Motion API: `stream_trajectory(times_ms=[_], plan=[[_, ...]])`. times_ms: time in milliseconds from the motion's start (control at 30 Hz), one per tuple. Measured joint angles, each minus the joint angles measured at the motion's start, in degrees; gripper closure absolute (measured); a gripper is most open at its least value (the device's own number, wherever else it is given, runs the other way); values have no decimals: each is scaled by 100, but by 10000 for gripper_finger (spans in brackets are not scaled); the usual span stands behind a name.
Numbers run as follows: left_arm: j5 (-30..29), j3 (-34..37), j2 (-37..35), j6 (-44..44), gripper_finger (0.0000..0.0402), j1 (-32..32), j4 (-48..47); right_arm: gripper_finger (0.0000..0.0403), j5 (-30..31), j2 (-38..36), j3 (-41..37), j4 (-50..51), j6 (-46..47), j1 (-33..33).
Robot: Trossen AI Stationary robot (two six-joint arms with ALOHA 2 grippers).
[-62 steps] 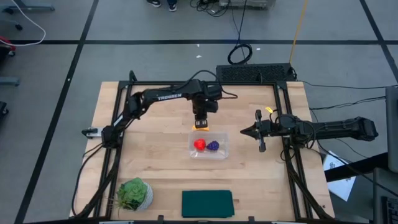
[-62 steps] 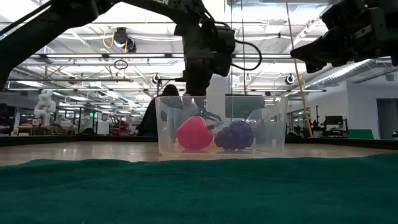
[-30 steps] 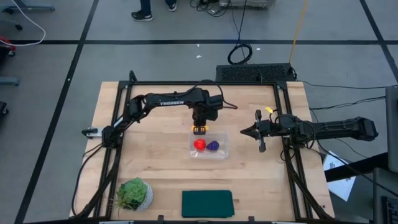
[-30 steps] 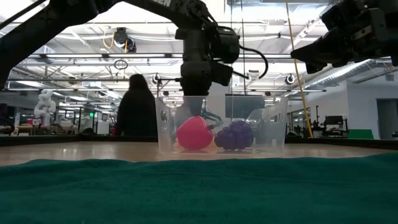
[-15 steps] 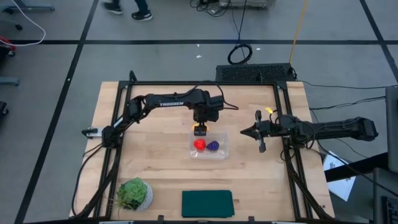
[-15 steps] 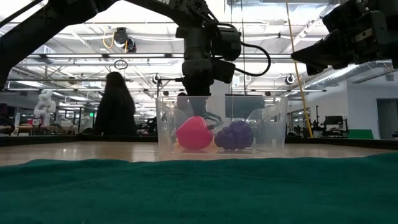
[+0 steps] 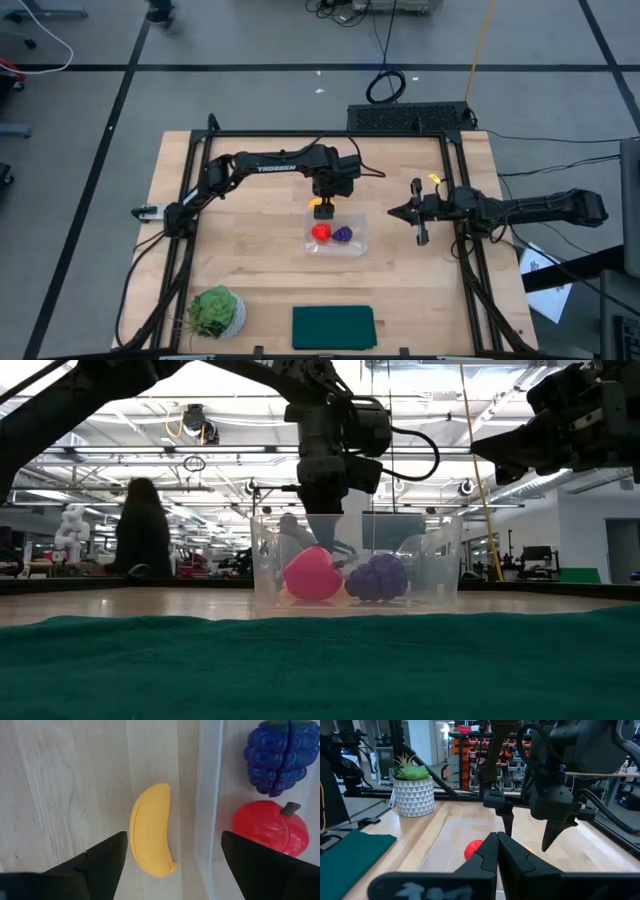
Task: Pick and placing Produce into tupperware
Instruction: Put the banana into the transparent bin
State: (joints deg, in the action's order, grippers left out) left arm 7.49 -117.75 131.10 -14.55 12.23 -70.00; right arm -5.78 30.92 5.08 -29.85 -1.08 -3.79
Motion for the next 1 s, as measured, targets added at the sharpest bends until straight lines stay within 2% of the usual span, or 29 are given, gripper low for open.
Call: stream_trajectory(times_ms=[300, 567, 1000], plan=[[56, 23, 1, 3, 73, 0, 82, 403, 0, 0, 0, -39, 41, 0], [55, 552, 8, -20, 73, 11, 397, 403, 0, 0, 0, -37, 42, 0], [52, 752, 10, -141, 73, 14, 719, 403, 0, 0, 0, -37, 39, 0]])
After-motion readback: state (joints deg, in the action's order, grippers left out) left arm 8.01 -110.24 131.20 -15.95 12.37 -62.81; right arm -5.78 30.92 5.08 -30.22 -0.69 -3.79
